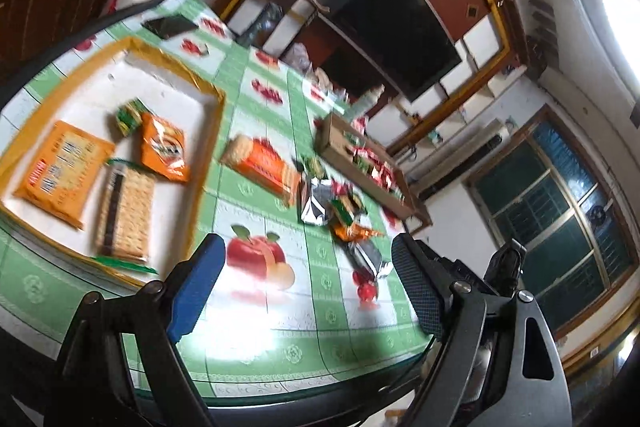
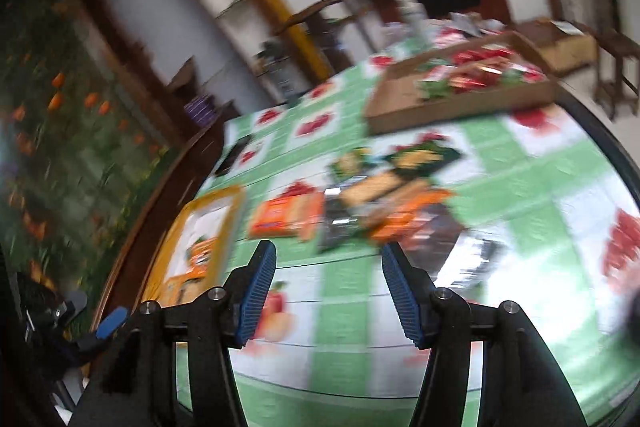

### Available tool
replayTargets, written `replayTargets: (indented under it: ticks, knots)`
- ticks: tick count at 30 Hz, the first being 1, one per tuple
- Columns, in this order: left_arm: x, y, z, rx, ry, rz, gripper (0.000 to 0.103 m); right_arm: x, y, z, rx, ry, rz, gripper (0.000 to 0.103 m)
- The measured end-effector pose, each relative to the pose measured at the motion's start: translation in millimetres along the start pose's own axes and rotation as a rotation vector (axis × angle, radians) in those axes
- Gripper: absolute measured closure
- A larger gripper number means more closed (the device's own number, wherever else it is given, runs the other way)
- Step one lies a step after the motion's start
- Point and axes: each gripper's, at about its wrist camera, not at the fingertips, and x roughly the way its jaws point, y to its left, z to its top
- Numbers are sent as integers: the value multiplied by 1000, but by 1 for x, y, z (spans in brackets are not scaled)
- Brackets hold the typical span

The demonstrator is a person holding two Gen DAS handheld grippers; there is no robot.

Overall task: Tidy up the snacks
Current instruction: 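Move the right tool to the snacks and grasp another orange snack bag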

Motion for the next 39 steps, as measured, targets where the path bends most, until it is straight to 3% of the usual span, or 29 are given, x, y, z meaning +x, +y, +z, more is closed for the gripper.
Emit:
replayTargets:
  ticks: [5, 12, 15, 18, 22, 26, 29, 32, 36, 39]
  knots:
    - [24, -7, -1, 31, 71, 25, 18, 13, -48, 10, 109, 18, -63, 45]
    - [51, -9, 0, 33, 117, 40, 18, 83, -49, 65, 44, 40, -129, 45]
    - [52, -7, -2, 39, 125, 63, 18, 130, -55, 81, 46, 114, -166, 45]
    - [53, -1, -3, 31, 131, 84, 18, 167, -57, 78, 37, 211, -176, 48]
    - [59, 2, -2, 32, 128, 112, 18, 169, -31, 61, -76, 230, -101, 52]
    - [72, -4, -9, 47, 170, 99, 18, 165, -3, 36, -185, 311, -22, 53]
    - [77, -9, -13, 66, 195, 95, 18, 157, 12, 17, -227, 391, 110, 54]
    - [82, -16, -17, 108, 221, 111, 18, 127, 3, 23, -162, 304, 195, 52]
    - [99, -30, -33, 202, 276, 161, 18, 89, -22, 33, -91, 187, 144, 51]
    - [108, -35, -41, 243, 295, 196, 18, 71, -33, 24, -87, 196, 138, 51]
